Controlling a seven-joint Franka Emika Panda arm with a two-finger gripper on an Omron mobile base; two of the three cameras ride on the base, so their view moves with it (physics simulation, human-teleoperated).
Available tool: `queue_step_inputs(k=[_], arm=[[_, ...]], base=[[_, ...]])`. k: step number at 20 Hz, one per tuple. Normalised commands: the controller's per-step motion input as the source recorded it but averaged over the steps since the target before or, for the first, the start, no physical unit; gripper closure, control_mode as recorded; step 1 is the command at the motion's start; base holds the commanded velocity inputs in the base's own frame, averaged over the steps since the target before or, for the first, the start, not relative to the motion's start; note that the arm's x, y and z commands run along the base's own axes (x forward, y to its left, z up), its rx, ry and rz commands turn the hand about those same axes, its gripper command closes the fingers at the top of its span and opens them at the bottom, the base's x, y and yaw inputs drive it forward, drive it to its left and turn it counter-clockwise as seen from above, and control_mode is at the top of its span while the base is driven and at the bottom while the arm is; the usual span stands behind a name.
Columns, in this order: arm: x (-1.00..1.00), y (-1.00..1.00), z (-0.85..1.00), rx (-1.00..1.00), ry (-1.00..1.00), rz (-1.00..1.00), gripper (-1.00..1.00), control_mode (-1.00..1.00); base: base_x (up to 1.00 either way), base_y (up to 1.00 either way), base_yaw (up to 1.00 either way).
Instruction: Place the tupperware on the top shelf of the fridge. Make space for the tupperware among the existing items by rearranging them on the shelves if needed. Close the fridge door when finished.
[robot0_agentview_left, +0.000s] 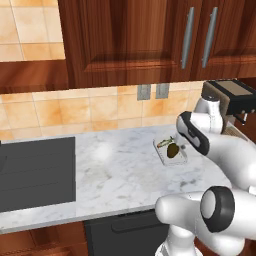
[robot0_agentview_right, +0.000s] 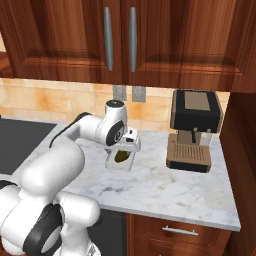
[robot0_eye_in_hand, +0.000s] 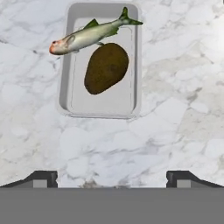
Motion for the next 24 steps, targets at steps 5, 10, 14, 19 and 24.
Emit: queue_step_inputs(k=[5, 10, 14, 19, 24], arm=[[0.26, -0.38, -0.52, 0.0, 0.01, 0.0, -1.0, -1.0], [0.3, -0.33, -0.28, 0.01, 0.0, 0.0, -1.0, -1.0], [0.42, -0.22, -0.15, 0.05, 0.0, 0.0, -1.0, -1.0], [0.38, -0.01, -0.22, 0.01, 0.0, 0.0, -1.0, -1.0], [0.36, 0.0, -0.3, 0.0, 0.0, 0.0, -1.0, -1.0]], base=[[0.0, 0.0, 0.0], [0.0, 0.0, 0.0], [0.0, 0.0, 0.0], [0.0, 0.0, 0.0], [0.0, 0.0, 0.0]])
